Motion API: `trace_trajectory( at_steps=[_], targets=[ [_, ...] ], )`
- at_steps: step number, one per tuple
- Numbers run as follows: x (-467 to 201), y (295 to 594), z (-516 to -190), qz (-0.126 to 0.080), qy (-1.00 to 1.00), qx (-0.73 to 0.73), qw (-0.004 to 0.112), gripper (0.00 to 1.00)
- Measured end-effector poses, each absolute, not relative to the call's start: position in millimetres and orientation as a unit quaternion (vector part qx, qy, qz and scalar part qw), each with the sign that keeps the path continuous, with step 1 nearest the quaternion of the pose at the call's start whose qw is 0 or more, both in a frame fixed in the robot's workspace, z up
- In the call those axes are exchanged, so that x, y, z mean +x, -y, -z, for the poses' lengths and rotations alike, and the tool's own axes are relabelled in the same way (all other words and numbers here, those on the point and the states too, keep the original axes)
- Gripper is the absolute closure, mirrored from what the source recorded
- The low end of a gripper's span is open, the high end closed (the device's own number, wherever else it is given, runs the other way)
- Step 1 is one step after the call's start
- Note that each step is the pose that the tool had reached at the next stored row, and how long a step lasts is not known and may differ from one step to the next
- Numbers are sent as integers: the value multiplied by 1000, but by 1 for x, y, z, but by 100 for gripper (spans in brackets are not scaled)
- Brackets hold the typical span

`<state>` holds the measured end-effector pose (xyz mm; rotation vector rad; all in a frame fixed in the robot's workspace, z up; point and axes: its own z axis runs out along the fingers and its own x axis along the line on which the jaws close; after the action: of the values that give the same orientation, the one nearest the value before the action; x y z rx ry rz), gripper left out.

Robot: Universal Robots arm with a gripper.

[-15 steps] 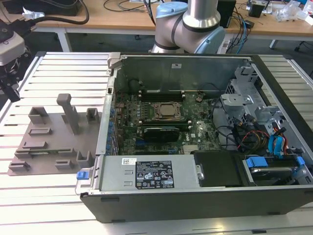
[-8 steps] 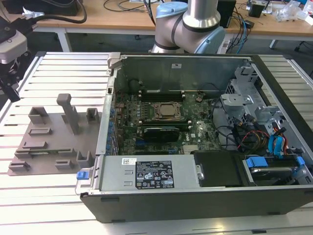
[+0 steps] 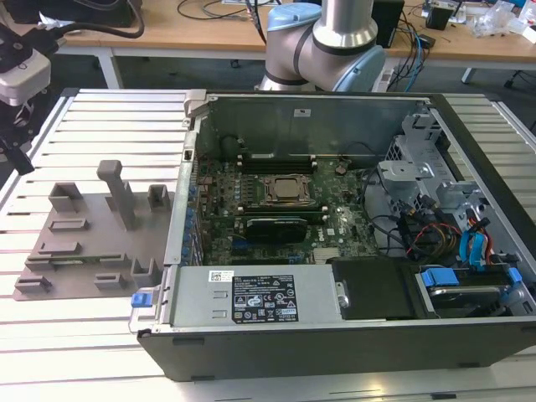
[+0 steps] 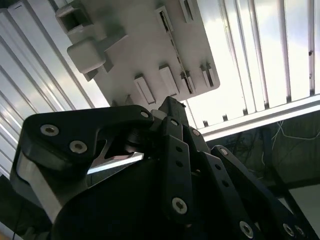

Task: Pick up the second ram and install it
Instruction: 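Pick up the second ram and move it above second insertion slot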

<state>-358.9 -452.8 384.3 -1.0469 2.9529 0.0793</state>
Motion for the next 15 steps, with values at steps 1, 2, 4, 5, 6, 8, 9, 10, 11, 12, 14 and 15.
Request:
trace_trajectory(
  at_steps=[1,2,4,5,6,8,9,10,11,12,14,15],
  targets=[
    [-359,453,-384,-25,-941,-338,4,90],
    [-359,453,-384,-25,-939,-343,4,90],
    [-359,453,-384,-25,-936,-350,3,90],
    [-359,453,-384,-25,-935,-352,3,90],
    [-359,453,-384,-25,-934,-357,3,90],
    [-359,453,-384,-25,-928,-371,3,90],
    [-359,453,-384,-25,-925,-378,3,90],
    [-359,453,-384,-25,-923,-384,2,90],
    [-359,453,-384,-25,-921,-390,2,90],
    [-359,453,-384,-25,-918,-396,2,90],
    [-359,453,-384,-25,-915,-402,2,90],
    [-359,453,-384,-26,-913,-408,2,90]
  ],
)
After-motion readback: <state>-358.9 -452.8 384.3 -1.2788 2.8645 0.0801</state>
